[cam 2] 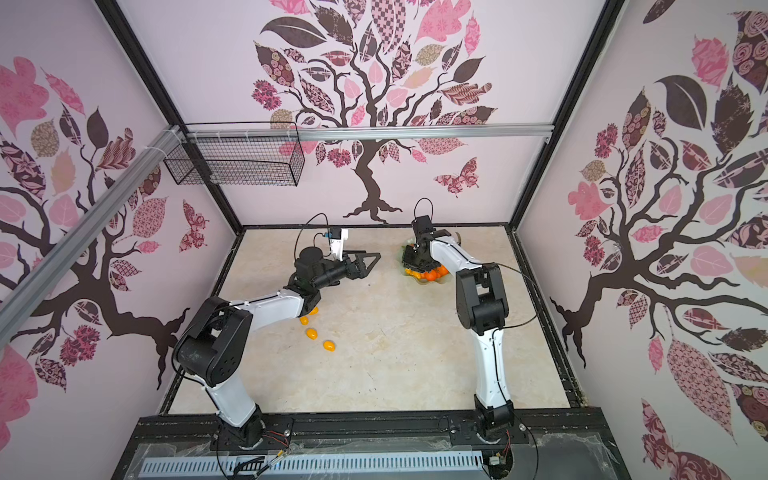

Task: Place and organize the fake fruits in the fruit bowl

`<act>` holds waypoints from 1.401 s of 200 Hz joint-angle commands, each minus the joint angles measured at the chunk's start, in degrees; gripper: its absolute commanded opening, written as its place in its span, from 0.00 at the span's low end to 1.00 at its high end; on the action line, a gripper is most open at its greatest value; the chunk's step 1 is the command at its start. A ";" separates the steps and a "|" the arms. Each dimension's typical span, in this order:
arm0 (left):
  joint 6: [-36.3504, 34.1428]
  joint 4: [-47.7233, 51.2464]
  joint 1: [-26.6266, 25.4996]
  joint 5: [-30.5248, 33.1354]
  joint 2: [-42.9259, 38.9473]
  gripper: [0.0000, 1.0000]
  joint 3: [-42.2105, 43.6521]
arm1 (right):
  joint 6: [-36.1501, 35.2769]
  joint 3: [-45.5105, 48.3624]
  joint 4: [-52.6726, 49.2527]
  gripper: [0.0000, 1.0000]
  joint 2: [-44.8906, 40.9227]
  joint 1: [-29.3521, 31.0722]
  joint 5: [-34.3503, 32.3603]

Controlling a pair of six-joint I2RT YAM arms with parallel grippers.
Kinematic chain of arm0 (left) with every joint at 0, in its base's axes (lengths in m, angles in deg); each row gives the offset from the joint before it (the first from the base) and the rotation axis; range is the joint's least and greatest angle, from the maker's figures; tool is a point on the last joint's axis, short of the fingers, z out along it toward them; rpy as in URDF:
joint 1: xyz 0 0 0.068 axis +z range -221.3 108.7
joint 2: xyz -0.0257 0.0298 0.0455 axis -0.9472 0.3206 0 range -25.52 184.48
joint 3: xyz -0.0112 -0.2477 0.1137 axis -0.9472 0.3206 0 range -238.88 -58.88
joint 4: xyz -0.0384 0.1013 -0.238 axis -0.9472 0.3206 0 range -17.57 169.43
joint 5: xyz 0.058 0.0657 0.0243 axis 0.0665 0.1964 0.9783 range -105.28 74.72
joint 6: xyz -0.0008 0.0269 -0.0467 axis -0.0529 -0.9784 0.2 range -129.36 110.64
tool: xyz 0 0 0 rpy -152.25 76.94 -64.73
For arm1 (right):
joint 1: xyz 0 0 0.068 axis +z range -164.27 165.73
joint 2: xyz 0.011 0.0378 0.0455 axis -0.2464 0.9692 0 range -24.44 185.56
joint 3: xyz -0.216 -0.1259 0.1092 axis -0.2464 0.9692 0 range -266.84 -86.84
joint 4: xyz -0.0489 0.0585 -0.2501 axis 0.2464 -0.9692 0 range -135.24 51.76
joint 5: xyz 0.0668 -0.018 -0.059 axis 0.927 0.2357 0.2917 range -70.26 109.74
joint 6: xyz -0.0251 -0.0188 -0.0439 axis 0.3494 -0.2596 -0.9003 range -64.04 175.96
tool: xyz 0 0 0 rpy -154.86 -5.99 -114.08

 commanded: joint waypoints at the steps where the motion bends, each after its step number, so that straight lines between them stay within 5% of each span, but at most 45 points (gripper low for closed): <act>1: -1.07 -0.34 -0.08 -0.58 -0.79 0.99 0.27 | -0.17 -1.86 -1.87 0.35 1.28 -0.39 -0.54; 81: -7.56 5.58 0.05 -0.91 -3.68 0.99 -0.56 | -3.62 -1.52 -2.78 0.37 -4.11 -0.48 -4.92; 153: -17.60 14.88 -0.23 -0.72 -7.98 0.99 -1.31 | -5.19 11.52 3.08 0.38 -18.16 -1.57 -15.26; 218: -20.51 14.34 -6.12 1.06 -7.74 0.99 -1.22 | 3.88 29.71 14.04 0.37 -28.16 -14.42 -5.21; 280: -21.92 14.20 -12.73 0.73 -6.83 0.99 -1.17 | 4.25 29.73 15.48 0.37 -23.06 -21.20 3.98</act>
